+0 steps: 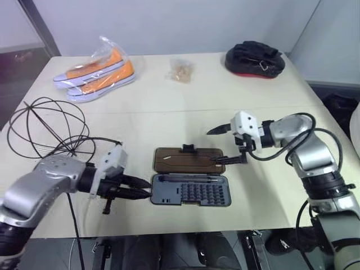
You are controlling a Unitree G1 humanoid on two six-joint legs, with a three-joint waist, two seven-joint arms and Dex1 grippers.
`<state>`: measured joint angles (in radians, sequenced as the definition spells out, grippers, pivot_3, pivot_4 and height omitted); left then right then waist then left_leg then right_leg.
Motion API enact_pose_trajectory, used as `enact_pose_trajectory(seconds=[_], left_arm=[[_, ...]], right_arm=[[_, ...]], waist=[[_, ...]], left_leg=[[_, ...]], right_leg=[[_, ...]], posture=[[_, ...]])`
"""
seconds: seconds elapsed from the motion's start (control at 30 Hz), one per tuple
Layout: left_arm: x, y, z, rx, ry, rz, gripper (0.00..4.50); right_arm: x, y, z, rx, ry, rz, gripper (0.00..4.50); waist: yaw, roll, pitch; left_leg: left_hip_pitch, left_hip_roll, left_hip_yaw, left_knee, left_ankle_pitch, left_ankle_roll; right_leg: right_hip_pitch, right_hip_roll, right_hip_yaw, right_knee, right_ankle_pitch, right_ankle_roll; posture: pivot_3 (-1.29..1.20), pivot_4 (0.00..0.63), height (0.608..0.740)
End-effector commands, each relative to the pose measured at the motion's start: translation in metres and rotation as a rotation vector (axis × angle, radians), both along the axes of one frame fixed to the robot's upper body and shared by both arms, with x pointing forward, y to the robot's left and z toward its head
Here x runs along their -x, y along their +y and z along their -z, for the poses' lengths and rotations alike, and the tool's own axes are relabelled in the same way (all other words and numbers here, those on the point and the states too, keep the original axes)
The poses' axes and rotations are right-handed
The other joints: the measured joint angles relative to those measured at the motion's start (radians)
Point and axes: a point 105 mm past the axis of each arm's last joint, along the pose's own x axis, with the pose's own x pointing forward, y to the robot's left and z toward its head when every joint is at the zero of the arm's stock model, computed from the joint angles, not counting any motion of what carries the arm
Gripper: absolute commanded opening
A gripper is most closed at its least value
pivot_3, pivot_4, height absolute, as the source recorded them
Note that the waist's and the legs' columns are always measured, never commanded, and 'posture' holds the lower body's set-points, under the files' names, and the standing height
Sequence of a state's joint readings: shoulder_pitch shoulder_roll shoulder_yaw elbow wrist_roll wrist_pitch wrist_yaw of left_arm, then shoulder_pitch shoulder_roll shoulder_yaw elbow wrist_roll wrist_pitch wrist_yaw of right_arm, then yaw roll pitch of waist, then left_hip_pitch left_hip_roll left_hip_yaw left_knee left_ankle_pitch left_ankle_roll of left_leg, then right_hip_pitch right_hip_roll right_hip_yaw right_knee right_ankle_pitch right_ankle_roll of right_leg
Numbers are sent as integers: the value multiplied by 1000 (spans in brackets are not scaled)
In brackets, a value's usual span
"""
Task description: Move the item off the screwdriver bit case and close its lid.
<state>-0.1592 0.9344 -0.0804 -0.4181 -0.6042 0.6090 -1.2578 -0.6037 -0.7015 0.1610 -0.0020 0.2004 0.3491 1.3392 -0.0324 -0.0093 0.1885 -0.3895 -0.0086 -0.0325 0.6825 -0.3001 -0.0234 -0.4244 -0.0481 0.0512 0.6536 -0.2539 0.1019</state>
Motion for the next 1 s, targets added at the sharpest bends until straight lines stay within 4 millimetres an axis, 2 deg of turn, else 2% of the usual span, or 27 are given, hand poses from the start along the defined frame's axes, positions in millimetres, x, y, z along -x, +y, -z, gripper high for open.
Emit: enact_pose_trajectory(seconds=[0.03,0.1,0.33,0.67,0.77,0.93,1.0], left_arm=[[-12,-12,16,5,-63,-23,38],[-19,-17,19,28,-75,-47,38],[-23,-27,33,29,-93,-56,38],[-22,-26,40,25,-73,-72,38],[-24,-24,41,20,-74,-79,0],[-24,-19,47,-1,-65,-89,0],[-22,-16,50,-11,-63,-87,0]], right_arm=[[-3,2,-2,-8,-19,25,4500],[-8,1,0,-4,-16,45,4500],[-26,-1,8,29,3,94,4500],[-48,0,28,81,28,154,4500],[-50,-4,40,122,26,147,3662],[-49,-6,50,164,3,123,1176],[-48,-5,52,172,-2,110,1176]], waist=[[1,0,0],[3,0,0],[5,0,0],[12,0,0],[13,0,0],[13,0,0],[13,0,0]], left_leg=[[0,0,0,0,0,0],[0,0,0,1,0,0],[0,0,0,0,0,0],[0,0,0,0,0,0],[0,0,0,0,0,0],[0,0,0,0,0,0],[0,0,0,0,0,0]], right_leg=[[0,0,0,0,0,0],[0,0,0,0,0,0],[-1,0,0,0,0,0],[-1,0,0,0,0,0],[-1,0,0,0,0,0],[-1,0,0,0,0,0],[-1,0,0,0,0,0]], posture=[[0,150,740],[0,150,740],[0,150,740],[0,150,740],[0,150,740],[0,150,740],[0,150,740]])
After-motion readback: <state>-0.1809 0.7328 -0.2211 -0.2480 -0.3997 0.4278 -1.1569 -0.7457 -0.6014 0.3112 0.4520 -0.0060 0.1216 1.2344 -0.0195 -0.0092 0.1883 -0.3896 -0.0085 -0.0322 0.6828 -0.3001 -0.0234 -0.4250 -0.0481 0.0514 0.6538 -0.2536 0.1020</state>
